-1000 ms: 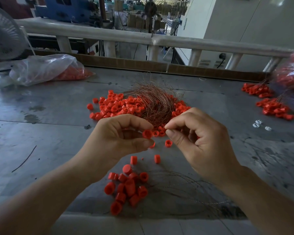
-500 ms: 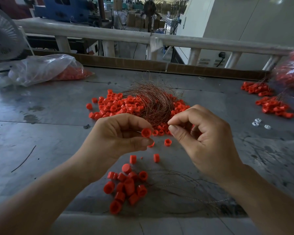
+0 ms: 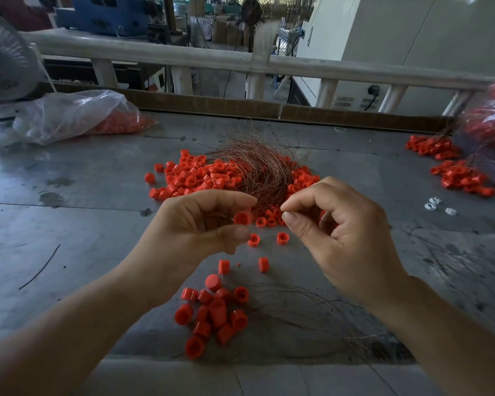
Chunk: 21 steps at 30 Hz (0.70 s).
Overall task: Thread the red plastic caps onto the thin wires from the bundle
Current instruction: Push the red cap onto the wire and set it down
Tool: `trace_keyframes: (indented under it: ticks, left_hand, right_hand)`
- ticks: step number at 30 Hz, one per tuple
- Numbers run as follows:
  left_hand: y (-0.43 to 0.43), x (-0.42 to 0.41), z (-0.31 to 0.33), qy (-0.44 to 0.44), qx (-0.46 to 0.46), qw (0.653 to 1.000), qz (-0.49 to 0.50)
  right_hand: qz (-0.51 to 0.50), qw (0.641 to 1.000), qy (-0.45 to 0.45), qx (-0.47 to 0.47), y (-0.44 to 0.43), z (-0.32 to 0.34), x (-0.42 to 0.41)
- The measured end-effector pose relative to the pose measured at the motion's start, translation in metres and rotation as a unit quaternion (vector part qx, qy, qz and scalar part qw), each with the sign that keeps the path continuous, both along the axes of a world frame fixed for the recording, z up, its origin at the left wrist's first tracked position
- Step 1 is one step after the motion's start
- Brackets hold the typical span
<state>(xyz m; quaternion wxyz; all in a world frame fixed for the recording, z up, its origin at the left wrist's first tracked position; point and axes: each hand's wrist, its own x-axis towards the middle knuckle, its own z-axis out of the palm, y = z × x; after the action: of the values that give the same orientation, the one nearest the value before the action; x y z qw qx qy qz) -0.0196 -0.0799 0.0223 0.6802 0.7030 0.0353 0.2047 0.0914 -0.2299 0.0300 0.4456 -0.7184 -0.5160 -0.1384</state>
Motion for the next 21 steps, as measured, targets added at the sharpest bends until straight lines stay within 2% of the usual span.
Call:
trace_keyframes:
  ticks: [3, 15, 21]
  left_hand:
    - [0.0005, 0.0010, -0.0010, -0.006, -0.032, 0.999, -0.012]
    - [-0.0002, 0.0013, -0.0041, 0.005, 0.014, 0.999, -0.045]
    - [-0.0005, -0.0004, -0.0040, -0.007, 0.003, 0.999, -0.046]
  right_hand:
    - [0.002, 1.000, 0.002, -0.001, 0.0001, 0.0002, -0.0003]
    - [0.048, 0.998, 0.006, -0.047, 0.0021, -0.0038, -0.0050]
    - [0.045, 0.996, 0.018, -0.069, 0.0032, -0.0026, -0.0061]
